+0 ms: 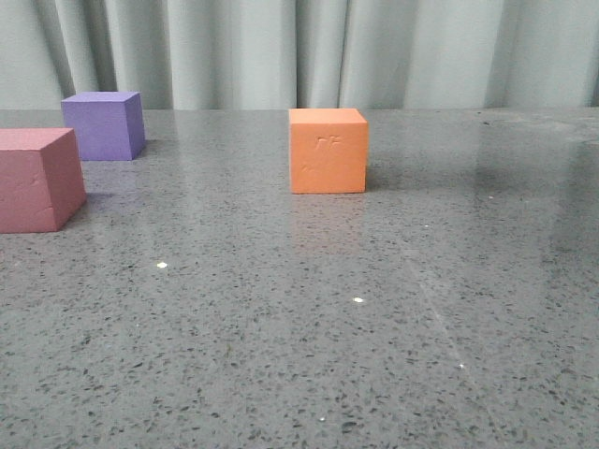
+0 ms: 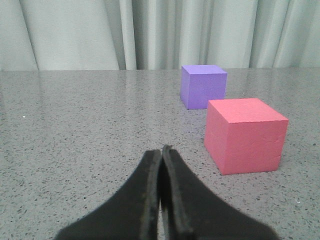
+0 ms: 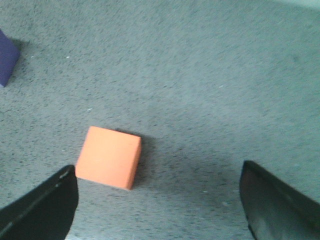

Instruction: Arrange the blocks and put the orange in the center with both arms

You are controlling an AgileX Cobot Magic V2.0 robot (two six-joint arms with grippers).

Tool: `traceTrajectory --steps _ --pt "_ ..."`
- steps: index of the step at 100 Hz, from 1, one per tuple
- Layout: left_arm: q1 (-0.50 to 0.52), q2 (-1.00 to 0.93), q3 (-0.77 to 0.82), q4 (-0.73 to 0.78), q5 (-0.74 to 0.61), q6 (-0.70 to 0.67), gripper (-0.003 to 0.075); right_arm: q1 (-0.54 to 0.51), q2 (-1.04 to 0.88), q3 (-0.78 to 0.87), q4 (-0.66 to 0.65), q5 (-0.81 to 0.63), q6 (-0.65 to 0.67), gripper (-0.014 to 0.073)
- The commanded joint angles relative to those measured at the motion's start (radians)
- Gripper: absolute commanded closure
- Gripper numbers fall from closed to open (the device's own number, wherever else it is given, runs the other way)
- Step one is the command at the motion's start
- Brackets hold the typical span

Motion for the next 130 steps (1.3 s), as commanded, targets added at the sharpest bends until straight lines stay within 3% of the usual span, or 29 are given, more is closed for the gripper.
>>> traceTrajectory --steps 1,19,60,95,116,130 --pt "0.003 -0.033 0.055 0.0 -0.084 0.001 0.0739 -0.034 -0.07 -0.02 -0.05 -0.022 -0.052 -0.0052" --pt "0.003 -0.033 0.055 0.0 -0.084 0.001 0.0739 -0.15 -0.148 0.089 -0.048 -0.022 -0.091 -0.0052" --pt "0.003 -0.033 0.055 0.0 -0.084 0.001 0.0739 -0.428 -0.482 0.667 0.033 -0.177 -0.101 -0.0052" --pt "0.003 -0.033 0.055 0.0 -0.084 0.001 0.0739 -0.447 -0.767 0.955 0.058 -0.147 -0.114 -0.0052" --pt "0.003 -0.033 0.055 0.0 -0.084 0.001 0.0739 -0.446 -0.914 0.998 0.155 -0.1 -0.222 -0.0052" --pt "0.003 -0.033 0.055 0.0 -0.084 0.001 0.0739 -0.446 -0.954 1.002 0.156 -0.098 -0.227 -0.0052"
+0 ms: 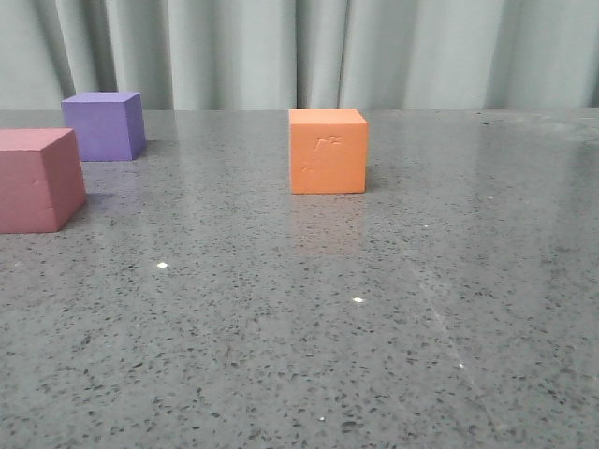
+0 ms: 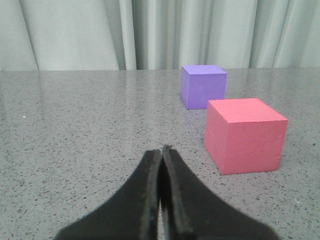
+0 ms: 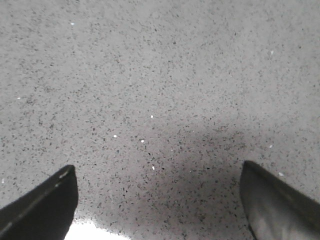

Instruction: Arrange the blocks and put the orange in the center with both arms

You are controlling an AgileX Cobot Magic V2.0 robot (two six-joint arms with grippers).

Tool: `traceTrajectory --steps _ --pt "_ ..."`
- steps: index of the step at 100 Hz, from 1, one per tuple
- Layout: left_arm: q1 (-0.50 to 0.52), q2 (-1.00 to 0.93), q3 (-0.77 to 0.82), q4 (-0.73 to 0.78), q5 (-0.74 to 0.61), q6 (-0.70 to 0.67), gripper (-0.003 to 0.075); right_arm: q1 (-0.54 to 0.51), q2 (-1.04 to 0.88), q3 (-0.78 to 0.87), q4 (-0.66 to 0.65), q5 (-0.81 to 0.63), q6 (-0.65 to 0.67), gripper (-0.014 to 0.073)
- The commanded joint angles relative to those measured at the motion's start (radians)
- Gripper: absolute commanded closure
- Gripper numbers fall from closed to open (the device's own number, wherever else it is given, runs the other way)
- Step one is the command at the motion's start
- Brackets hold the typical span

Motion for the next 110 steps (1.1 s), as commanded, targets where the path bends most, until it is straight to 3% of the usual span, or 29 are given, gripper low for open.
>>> traceTrajectory --steps 1,77,89,110 --pt "0.003 -0.033 0.055 0.0 -0.084 0.001 0.0739 -0.007 -0.015 -0.018 -0.008 -0.04 -0.02 -0.0052" --pt "0.003 -0.033 0.055 0.0 -0.084 0.001 0.0739 -0.003 -0.015 -0.018 -0.002 -0.029 -0.02 -0.0037" --pt "0.003 -0.033 0.055 0.0 -0.084 0.001 0.0739 -0.003 -0.015 -0.018 -0.002 -0.021 -0.02 0.0085" --pt "0.003 -0.033 0.055 0.0 -0.084 0.001 0.0739 -0.003 -0.015 -0.018 0.0 0.025 -0.02 0.0501"
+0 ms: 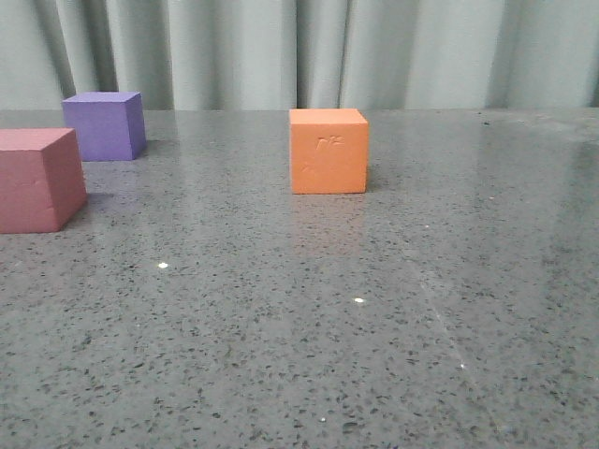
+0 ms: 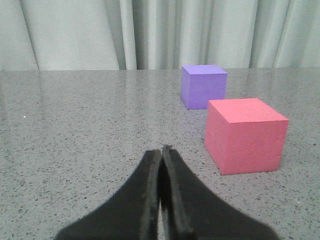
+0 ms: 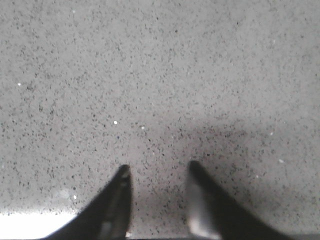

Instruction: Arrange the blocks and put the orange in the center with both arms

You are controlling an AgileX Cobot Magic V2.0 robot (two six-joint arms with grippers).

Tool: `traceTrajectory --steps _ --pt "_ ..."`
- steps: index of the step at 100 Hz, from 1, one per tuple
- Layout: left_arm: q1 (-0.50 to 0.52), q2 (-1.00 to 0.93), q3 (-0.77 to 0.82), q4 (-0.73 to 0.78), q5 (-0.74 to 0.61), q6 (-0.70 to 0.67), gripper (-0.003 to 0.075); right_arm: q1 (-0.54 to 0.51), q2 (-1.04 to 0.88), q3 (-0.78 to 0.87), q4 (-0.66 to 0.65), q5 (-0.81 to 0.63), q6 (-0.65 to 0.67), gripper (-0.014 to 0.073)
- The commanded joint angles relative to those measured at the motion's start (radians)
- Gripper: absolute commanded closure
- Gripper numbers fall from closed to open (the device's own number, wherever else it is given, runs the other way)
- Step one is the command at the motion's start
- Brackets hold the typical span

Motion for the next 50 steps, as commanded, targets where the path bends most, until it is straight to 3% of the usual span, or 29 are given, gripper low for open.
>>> traceTrajectory --steps 1,10,32,50 --pt "0.003 -0.033 0.055 0.0 -0.084 0.001 0.0739 -0.003 0.002 -0.022 -0.008 -0.02 -0.011 0.0526" --pt "0.003 -0.033 0.055 0.0 -0.084 0.001 0.0739 -0.003 0.002 -0.022 -0.008 0.001 -0.011 0.0668" --pt "0.003 -0.033 0.055 -0.016 -0.107 0.001 0.0739 -0.003 0.002 -0.022 -0.008 0.014 -0.011 0.0661" --pt "0.003 -0.033 0.035 -0.167 -0.239 -0.001 0.0739 -0.003 0.002 -0.022 -0.008 0.014 -0.011 0.0661"
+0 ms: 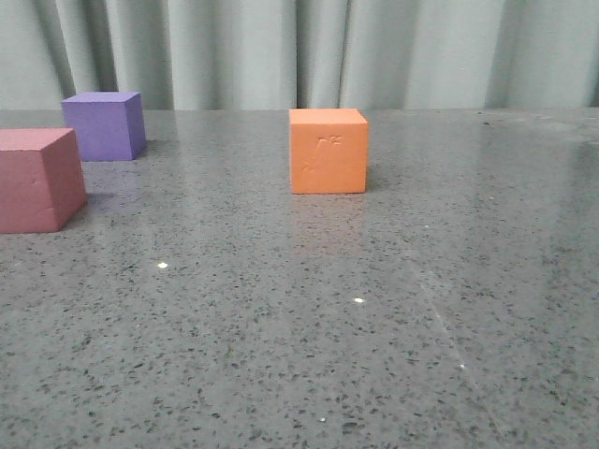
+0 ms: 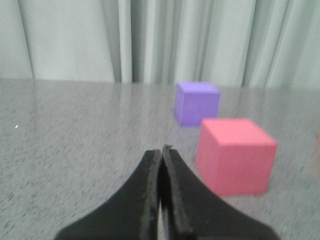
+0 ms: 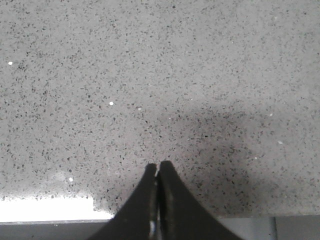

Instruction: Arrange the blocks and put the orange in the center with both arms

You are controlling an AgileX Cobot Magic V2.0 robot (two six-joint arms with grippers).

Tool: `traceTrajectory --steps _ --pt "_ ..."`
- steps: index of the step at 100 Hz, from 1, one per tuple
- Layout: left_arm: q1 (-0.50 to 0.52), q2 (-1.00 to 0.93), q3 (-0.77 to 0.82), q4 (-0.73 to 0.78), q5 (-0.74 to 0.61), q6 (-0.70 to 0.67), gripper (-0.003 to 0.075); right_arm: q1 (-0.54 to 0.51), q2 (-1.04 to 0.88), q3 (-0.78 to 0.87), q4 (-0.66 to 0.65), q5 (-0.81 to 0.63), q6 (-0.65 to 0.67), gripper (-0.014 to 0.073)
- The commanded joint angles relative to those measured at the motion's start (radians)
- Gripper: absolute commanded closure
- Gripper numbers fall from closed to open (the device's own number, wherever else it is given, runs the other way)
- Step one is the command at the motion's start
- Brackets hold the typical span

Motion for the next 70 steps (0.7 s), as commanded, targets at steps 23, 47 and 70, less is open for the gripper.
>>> traceTrajectory --steps 23,47,70 --pt "0.003 -0.012 -0.193 -0.14 0.089 -0.001 0.0739 -0.003 0.002 -0.022 -0.01 -0.039 -0.009 0.0661" --pt "0.003 0.182 -0.577 -0.14 0.493 0.001 0.0739 -0.003 0.002 -0.022 -0.01 -0.039 -0.009 0.0661" --pt "0.003 0.449 -0.838 -0.14 0.669 0.005 0.0739 -0.003 0.002 -0.022 -0.01 -0.039 -0.009 0.0661"
